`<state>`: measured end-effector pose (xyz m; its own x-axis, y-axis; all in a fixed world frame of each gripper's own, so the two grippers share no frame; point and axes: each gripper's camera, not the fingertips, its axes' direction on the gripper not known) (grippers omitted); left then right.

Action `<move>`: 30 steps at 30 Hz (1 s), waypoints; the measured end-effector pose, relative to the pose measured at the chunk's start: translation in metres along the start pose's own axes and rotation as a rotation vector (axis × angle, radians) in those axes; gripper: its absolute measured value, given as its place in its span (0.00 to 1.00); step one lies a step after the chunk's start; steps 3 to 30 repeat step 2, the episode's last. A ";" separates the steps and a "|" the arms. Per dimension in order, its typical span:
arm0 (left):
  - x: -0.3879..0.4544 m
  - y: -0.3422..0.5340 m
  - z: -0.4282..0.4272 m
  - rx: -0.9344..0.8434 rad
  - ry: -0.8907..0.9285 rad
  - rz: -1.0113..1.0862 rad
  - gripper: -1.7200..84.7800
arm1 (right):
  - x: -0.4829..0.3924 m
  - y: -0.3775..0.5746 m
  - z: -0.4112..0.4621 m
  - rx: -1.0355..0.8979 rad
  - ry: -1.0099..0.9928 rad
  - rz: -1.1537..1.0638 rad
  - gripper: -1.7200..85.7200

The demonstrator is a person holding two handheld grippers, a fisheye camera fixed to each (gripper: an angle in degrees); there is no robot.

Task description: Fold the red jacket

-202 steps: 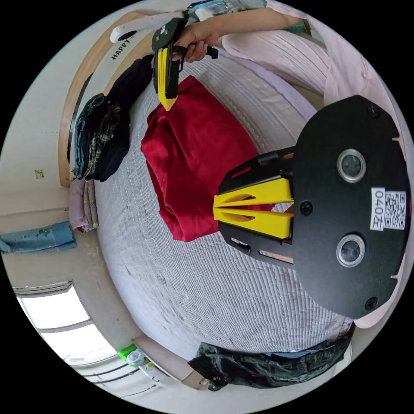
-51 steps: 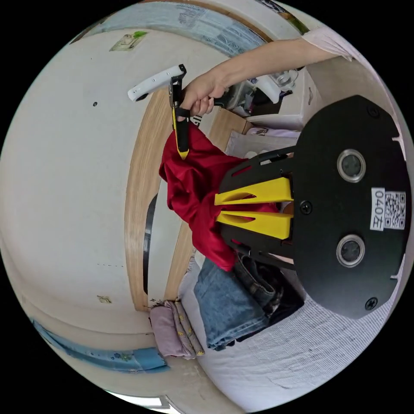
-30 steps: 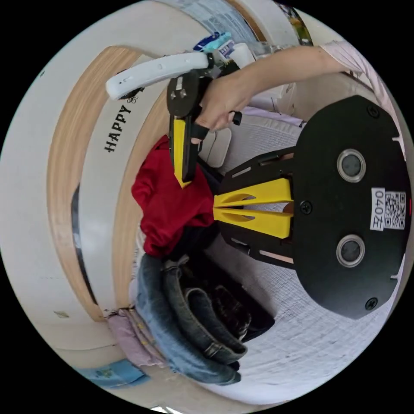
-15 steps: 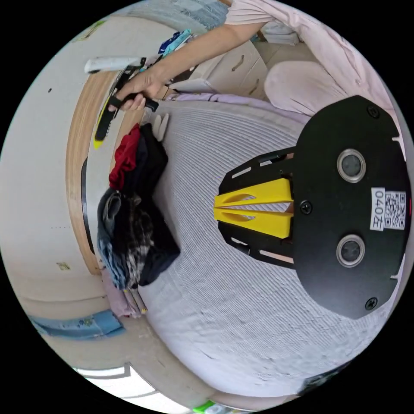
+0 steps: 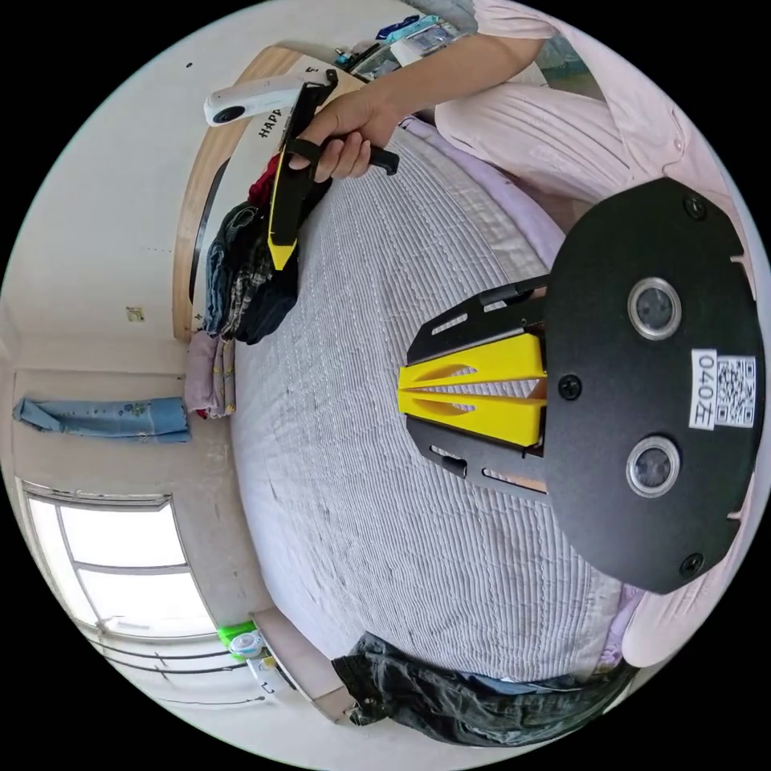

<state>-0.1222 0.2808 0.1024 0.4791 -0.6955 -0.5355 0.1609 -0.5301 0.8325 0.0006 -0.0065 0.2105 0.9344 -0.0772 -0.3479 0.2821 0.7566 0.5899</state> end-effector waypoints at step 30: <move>-0.006 0.013 0.001 0.033 -0.024 0.020 0.01 | -0.011 -0.006 0.029 -0.032 -0.023 0.051 0.01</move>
